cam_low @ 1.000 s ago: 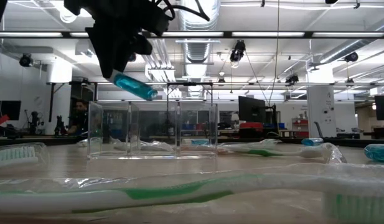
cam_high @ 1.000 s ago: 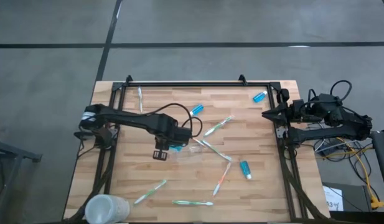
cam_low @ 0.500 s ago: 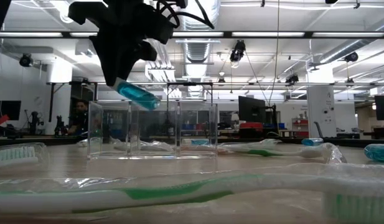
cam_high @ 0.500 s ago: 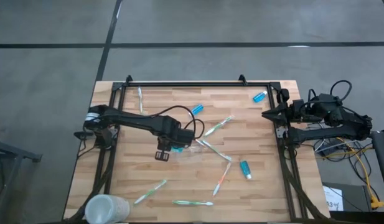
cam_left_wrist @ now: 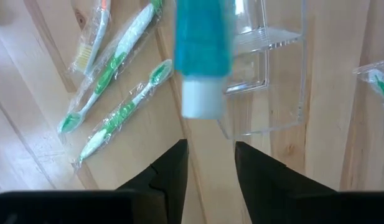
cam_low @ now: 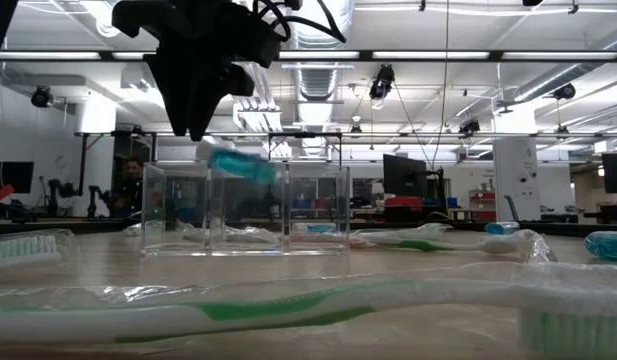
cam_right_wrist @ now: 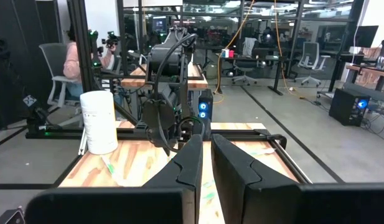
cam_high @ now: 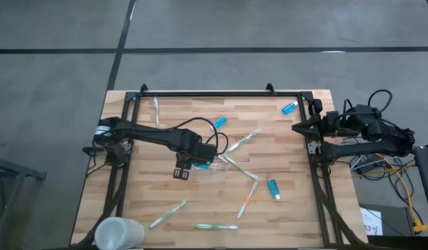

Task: Pick & Place toothbrushing station
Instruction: Put the blue mouthwash bottle into the transparent organizer

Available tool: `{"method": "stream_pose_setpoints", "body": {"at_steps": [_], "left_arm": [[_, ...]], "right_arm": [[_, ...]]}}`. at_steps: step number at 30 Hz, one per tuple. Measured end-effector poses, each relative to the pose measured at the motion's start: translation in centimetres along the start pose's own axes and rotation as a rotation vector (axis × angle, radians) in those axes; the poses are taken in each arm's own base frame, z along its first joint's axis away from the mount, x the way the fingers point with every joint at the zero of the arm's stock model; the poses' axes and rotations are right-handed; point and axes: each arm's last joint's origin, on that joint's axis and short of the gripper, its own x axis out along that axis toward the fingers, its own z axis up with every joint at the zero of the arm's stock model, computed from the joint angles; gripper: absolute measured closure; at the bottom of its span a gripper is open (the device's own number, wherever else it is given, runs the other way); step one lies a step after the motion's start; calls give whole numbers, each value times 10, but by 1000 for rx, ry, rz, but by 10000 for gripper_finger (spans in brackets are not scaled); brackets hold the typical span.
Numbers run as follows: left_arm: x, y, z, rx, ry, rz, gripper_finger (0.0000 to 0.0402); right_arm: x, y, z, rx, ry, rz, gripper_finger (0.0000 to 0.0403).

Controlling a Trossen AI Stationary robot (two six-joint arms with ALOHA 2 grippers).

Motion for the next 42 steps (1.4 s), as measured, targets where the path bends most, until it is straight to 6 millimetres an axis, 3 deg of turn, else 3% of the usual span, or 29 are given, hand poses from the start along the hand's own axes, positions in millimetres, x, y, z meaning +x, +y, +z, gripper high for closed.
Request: {"method": "stream_pose_setpoints", "body": {"at_steps": [13, 20, 26, 36, 42], "left_arm": [[-6, 0, 0, -13, -28, 2, 264], [-55, 4, -4, -85, -337, 11, 264], [-90, 5, -21, -146, -588, 6, 264], [-96, 3, -59, -225, -668, -14, 264], [-82, 2, -87, -307, -833, -18, 264]], "right_arm": [[0, 0, 0, 0, -1, 0, 369], [0, 0, 0, 0, -1, -1, 369], [0, 0, 0, 0, -1, 0, 369], [0, 0, 0, 0, 0, 0, 369], [0, 0, 0, 0, 0, -1, 369]]}}
